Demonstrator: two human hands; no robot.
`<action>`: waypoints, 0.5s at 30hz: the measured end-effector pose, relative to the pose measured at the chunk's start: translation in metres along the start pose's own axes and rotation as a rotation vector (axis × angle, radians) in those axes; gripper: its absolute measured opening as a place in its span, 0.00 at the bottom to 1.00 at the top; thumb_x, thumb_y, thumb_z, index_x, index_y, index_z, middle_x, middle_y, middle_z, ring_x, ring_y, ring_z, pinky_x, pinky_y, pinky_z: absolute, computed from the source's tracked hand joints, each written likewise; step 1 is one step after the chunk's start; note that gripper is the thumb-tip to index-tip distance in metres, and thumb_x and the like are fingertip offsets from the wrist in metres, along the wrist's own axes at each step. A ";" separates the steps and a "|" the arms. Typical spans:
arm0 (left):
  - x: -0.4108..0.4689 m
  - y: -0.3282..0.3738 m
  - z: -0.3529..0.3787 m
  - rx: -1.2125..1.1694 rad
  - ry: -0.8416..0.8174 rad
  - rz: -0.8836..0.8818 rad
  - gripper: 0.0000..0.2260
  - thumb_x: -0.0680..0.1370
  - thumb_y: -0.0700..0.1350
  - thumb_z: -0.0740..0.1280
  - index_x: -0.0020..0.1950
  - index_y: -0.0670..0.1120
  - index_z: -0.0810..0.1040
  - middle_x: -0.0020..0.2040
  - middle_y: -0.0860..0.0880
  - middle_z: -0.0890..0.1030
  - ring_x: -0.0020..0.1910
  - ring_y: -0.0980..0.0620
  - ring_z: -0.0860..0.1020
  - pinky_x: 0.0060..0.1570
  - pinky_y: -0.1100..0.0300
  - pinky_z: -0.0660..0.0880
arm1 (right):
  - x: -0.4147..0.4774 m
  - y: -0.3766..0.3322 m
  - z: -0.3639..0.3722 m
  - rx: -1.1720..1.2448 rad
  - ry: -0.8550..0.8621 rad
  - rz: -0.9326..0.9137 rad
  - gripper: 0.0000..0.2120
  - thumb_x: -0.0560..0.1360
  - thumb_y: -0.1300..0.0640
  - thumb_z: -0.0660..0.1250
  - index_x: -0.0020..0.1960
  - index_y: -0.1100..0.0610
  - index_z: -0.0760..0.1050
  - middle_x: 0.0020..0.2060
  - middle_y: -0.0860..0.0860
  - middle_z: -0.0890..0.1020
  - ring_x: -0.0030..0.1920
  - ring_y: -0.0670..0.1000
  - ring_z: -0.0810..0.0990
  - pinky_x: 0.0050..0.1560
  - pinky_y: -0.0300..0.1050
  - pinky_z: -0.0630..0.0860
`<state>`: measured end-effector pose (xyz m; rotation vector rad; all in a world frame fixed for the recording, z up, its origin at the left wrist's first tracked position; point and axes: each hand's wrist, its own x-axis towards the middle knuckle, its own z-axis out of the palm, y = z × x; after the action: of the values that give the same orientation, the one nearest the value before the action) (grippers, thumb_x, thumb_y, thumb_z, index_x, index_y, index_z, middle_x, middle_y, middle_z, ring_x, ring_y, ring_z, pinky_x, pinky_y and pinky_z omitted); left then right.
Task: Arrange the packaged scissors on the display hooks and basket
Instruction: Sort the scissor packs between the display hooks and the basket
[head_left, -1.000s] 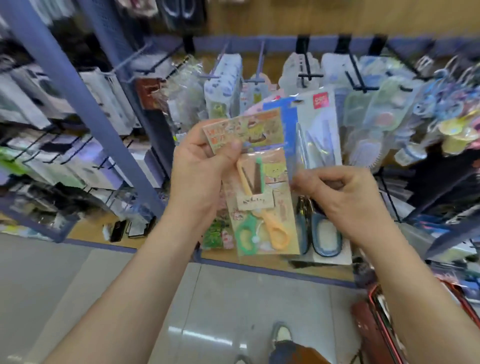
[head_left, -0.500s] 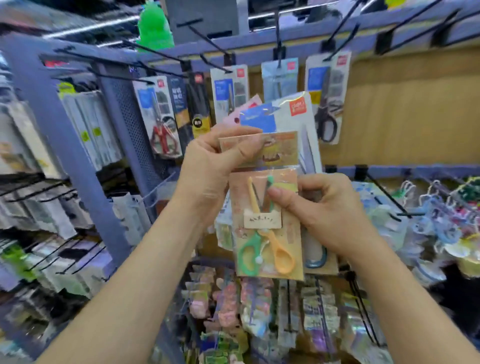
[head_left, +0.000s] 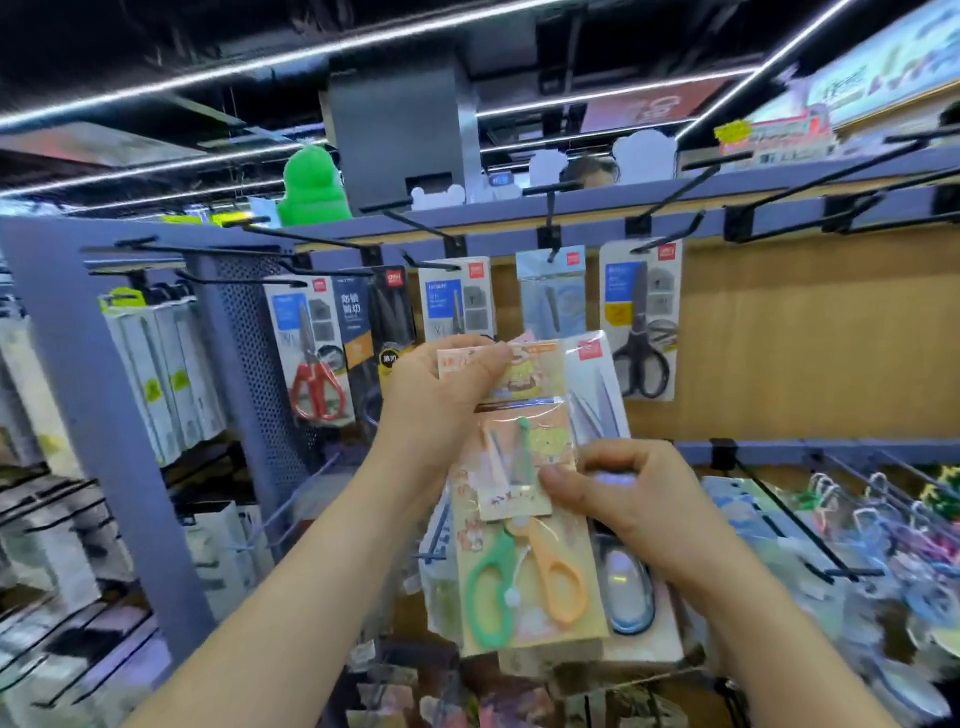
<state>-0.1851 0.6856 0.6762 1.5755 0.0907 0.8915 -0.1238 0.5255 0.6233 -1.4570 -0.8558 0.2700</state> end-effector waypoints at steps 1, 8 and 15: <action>0.004 -0.001 -0.004 0.014 0.002 0.010 0.01 0.77 0.41 0.70 0.46 0.45 0.82 0.41 0.45 0.86 0.40 0.48 0.84 0.44 0.49 0.81 | 0.004 -0.002 0.001 -0.017 0.001 0.004 0.09 0.65 0.49 0.76 0.37 0.55 0.85 0.36 0.51 0.87 0.37 0.44 0.84 0.38 0.34 0.77; 0.034 0.008 -0.005 0.002 -0.053 0.044 0.04 0.76 0.41 0.71 0.42 0.48 0.83 0.39 0.49 0.86 0.39 0.51 0.84 0.39 0.55 0.80 | 0.020 -0.005 0.013 -0.067 0.083 0.010 0.15 0.67 0.44 0.73 0.39 0.56 0.85 0.35 0.49 0.86 0.35 0.46 0.82 0.38 0.38 0.76; 0.071 0.030 0.031 -0.095 -0.133 0.187 0.02 0.75 0.40 0.72 0.44 0.46 0.83 0.38 0.51 0.86 0.39 0.54 0.84 0.38 0.62 0.78 | 0.021 -0.010 -0.003 -0.022 0.235 -0.145 0.17 0.72 0.52 0.70 0.26 0.52 0.79 0.22 0.43 0.74 0.26 0.39 0.69 0.29 0.30 0.64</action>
<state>-0.1297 0.6909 0.7388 1.5672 -0.1935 0.9192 -0.1107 0.5349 0.6396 -1.4076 -0.7700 -0.0194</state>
